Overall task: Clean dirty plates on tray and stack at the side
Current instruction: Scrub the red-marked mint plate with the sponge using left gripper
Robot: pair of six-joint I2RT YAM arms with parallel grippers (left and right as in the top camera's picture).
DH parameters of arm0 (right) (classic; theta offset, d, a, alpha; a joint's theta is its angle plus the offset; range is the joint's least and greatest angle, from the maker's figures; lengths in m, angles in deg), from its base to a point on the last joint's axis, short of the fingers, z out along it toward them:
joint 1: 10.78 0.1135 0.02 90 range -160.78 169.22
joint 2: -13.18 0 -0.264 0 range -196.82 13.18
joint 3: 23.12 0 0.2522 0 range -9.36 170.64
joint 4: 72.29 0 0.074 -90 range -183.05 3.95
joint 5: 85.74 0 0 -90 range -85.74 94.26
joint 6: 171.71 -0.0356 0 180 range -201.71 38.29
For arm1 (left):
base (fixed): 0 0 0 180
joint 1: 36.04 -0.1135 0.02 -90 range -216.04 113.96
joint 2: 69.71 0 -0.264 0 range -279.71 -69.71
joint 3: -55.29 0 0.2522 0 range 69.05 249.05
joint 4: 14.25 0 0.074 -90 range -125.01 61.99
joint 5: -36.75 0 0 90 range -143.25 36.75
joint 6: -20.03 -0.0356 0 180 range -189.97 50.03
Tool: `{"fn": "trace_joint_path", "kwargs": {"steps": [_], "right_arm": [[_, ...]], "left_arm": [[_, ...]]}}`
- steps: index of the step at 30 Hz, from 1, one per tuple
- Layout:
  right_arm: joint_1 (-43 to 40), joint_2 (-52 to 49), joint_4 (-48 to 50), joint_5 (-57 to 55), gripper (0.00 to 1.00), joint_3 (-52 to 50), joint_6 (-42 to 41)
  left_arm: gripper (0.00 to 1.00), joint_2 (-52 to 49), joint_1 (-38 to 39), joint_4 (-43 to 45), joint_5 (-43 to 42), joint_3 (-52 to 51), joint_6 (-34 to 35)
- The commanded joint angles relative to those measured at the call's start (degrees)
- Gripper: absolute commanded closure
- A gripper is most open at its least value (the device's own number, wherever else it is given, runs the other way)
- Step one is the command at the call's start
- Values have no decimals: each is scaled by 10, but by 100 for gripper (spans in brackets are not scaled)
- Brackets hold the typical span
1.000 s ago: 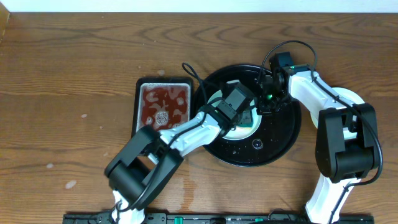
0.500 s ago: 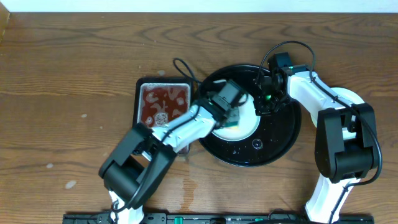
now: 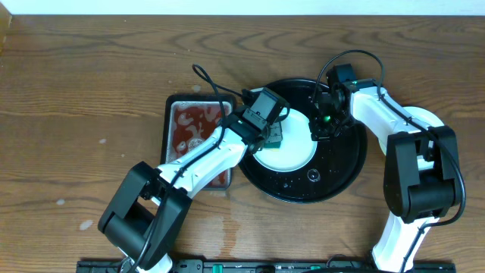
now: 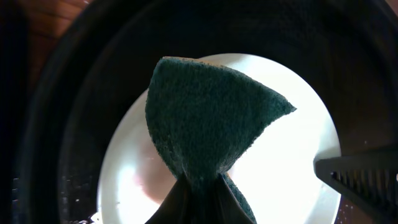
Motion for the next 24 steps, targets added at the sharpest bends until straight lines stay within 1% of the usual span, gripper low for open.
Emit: {"fn": "trace_joint_path", "kwargs": {"steps": [1,7,12,14,19,24], "right_arm": [[-1,-2,-7,-21,99,-9,11],[-1,-2,-7,-21,99,-9,11],[-1,-2,-7,-21,99,-9,11],[-1,-2,-7,-21,99,-9,11],[-1,-2,-6,-21,99,-9,11],[-1,-2,-7,-21,99,-9,11]], "left_arm": [[93,-6,13,13,-7,-3,-9],[93,-41,36,51,-7,-3,-9],[93,-70,41,56,-7,-3,-10],[92,-77,38,50,-1,-3,-16],[93,-77,18,9,49,-3,-21],[93,-65,-16,-15,40,-3,-27]]}}
